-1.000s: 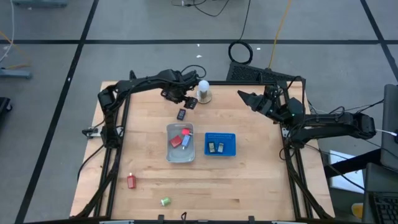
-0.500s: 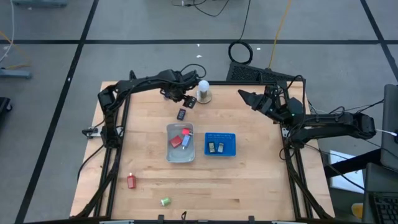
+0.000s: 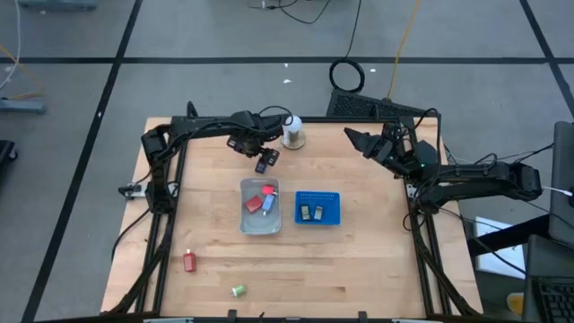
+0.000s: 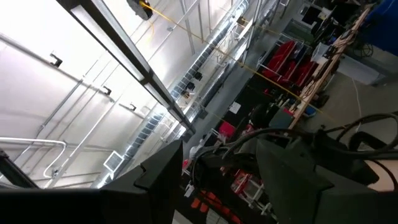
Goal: Pick & Place Office items
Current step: Put the blue digital clock into the blue bin
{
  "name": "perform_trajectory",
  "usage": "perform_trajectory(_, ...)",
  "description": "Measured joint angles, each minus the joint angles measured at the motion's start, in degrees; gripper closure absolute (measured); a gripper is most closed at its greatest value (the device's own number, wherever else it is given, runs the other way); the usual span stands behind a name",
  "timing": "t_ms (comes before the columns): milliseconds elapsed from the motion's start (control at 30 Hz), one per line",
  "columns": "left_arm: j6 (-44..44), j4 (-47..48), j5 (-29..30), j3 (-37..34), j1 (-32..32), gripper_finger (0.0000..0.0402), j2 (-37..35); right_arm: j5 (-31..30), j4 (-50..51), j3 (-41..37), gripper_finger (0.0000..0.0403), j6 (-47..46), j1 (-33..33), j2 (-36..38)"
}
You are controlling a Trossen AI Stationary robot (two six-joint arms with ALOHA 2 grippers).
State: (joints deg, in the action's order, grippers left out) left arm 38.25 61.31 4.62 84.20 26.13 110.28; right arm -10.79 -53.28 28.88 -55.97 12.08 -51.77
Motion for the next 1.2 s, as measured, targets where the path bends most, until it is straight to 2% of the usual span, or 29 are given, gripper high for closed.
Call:
perform_trajectory(333, 4.4, -4.6, -1.6, -0.2, -2.3, 0.0098, 0.0, 0.0, 0.0, 0.0, 0.0206, 0.1, 0.0, 0.0)
perform_trajectory(633, 4.3, -4.6, -2.1, -0.2, -1.7, 0.0098, 0.0, 0.0, 0.0, 0.0, 0.0206, 0.1, 0.0, 0.0)
perform_trajectory(833, 3.6, -4.5, -4.9, -0.2, -0.6, 0.0098, 3.4, 0.1, 0.0, 0.0, 0.0206, 0.1, 0.0, 0.0)
perform_trajectory(1200, 4.4, -4.7, -5.6, -0.2, -1.2, 0.0098, 8.2, 0.3, -0.1, 0.0, 0.0206, 0.1, 0.0, 0.0)
